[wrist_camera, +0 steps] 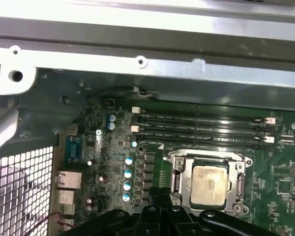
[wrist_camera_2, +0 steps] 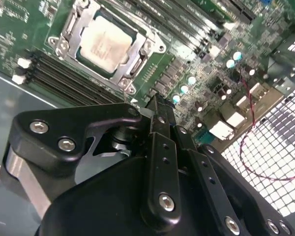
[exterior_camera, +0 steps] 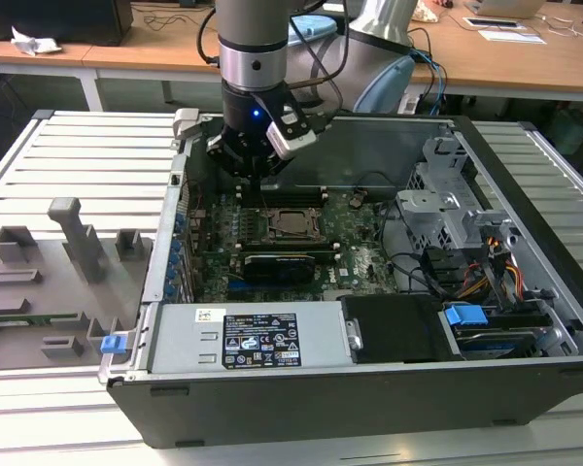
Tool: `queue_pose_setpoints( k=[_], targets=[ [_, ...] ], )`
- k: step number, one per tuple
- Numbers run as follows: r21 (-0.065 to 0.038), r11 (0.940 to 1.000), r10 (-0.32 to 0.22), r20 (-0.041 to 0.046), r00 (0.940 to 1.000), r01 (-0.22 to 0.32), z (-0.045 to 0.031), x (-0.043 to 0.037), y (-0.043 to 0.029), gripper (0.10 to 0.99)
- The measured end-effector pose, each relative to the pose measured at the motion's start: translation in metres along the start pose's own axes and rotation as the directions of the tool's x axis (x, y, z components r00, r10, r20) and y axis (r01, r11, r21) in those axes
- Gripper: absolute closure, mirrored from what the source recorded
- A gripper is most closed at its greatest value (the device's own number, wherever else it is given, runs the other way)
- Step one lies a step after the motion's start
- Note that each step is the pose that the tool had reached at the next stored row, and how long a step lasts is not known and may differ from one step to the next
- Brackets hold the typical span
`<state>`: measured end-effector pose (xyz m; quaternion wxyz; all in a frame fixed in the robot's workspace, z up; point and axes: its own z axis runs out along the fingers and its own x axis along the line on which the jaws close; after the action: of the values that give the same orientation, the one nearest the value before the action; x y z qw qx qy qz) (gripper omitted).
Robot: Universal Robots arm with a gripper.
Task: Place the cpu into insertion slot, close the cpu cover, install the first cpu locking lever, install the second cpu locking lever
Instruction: 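Install the first cpu locking lever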
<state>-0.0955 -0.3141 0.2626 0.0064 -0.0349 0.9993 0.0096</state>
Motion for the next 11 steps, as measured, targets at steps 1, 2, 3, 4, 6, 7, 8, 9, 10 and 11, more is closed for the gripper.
queue_pose_setpoints(
  k=[1,2,3,4,6,7,8,9,10,11],
  targets=[
    [0.0,1.0,0.0,-0.0001,1.0,0.0,0.0013,0.0024,0.0045,0.98],
    [0.0,1.0,0.0,0.0001,1.0,0.0,0.0021,0.0038,0.0072,0.98],
    [0.0,1.0,0.0,0.0002,1.0,0.0,0.003,0.005,0.0101,0.98],
    [0.0,1.0,0.0,0.0002,1.0,0.0,0.0035,0.006,0.0121,0.98],
    [0.0,1.0,0.0,0.0005,1.0,0.0,0.0048,0.0075,0.0161,0.98],
    [0.0,1.0,0.0,0.0005,1.0,0.0,0.0056,0.0077,0.0195,0.98],
    [0.0,1.0,0.0,0.0008,1.0,0.0,0.0062,0.0075,0.0225,0.98],
    [0.0,1.0,0.0,0.0009,1.0,0.0,0.0063,0.0074,0.0243,0.98],
    [0.0,1.0,0.0,0.001,1.0,0.0,0.0064,0.0073,0.0262,0.98],
    [0.0,1.0,0.0,0.001,1.0,0.0,0.0065,0.0071,0.027,0.98]
  ],
)
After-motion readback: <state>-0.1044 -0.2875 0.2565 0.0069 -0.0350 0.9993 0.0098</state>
